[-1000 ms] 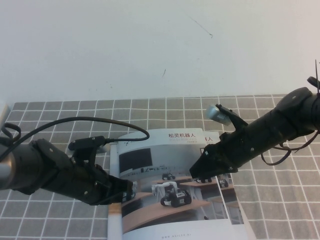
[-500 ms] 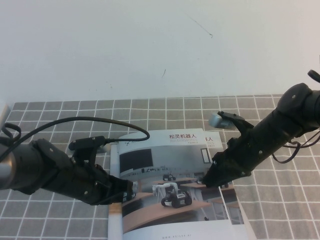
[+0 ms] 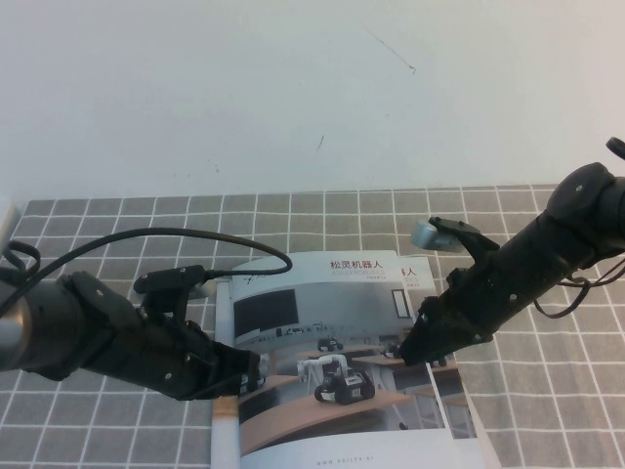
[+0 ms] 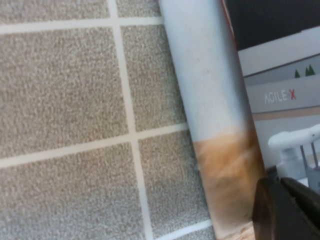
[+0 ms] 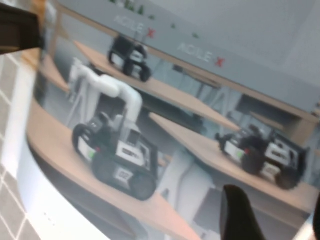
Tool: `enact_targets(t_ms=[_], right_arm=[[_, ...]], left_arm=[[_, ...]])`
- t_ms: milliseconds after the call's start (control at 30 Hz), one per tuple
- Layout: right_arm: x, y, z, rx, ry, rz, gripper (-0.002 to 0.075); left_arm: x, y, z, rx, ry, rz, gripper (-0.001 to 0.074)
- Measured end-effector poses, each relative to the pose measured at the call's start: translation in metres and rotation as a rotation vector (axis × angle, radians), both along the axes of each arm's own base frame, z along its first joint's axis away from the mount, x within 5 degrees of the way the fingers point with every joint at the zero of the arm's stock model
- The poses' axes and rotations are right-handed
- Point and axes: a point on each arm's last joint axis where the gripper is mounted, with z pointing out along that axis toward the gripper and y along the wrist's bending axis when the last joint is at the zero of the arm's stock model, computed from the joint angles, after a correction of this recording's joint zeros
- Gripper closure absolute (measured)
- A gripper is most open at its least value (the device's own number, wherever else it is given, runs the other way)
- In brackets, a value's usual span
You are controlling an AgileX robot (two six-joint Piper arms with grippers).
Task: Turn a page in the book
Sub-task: Open the closed book
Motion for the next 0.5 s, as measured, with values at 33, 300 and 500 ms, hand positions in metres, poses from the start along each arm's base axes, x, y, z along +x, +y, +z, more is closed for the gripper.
enact_targets(t_ms=[33,300,500], right_arm=[[0.0005,0.0005,0.0002,0.016,-0.005,0.003,0.0405],[0.0012,0.0056,0.0045,0.089,-0.009,-0.005,0.0405],[0.0021,-0.0008,0.0026,0.057,0.000,-0.011,0.0407]], left_arm=[[0.0001,-0.0001,0.0001,-0.002,0.000,0.001,0.0738],[0.0008,-0.0006,-0.0001,-0.011,-0.001,0.012,0.0738],[0.0008,-0.0006,-0.0003,-0.011,-0.002,0.010,0.0738]])
